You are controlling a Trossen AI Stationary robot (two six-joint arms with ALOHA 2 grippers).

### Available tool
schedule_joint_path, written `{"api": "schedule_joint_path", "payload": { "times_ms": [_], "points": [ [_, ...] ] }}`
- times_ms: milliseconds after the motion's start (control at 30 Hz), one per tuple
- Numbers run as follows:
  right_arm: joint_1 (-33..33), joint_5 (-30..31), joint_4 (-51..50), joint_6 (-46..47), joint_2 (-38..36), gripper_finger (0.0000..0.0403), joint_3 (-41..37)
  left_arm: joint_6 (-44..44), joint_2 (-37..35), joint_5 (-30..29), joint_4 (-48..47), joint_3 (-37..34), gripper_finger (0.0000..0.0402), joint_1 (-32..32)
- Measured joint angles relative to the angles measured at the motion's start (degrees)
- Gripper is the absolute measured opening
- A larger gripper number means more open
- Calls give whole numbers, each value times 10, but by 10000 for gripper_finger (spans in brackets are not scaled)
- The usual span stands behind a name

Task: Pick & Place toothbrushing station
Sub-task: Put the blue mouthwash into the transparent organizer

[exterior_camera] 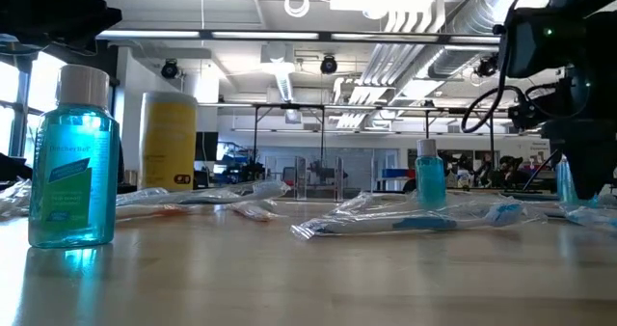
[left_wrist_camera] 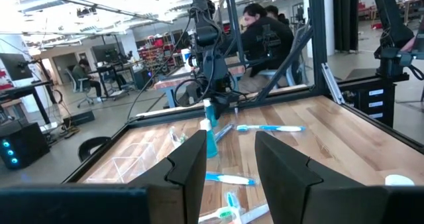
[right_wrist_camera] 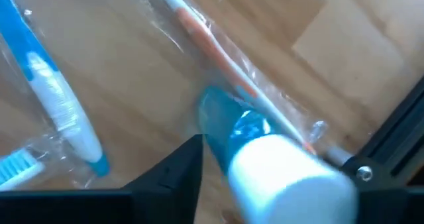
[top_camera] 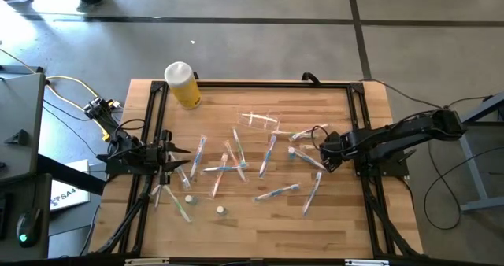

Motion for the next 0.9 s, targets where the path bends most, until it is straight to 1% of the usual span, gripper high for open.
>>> {"api": "schedule_joint_path", "payload": {
  "times_ms": [167, 267, 467, 633, 767, 900],
  "points": [
    [0, 8, 12, -14, 0, 86, 1, 0, 0, 0, 0, 0, 127, 0],
    [0, 8, 15, -17, 0, 72, 1, 0, 0, 0, 0, 0, 127, 0],
    [0, 8, 15, -15, 0, 79, 1, 0, 0, 0, 0, 0, 127, 0],
    [0, 6, 3, -15, 0, 69, 11, 0, 0, 0, 0, 0, 127, 0],
    [0, 7, -32, -19, 0, 69, 51, 0, 0, 0, 0, 0, 127, 0],
    [0, 18, -59, -43, 0, 72, 115, 1, 0, 0, 0, 0, 127, 0]
  ]
}}
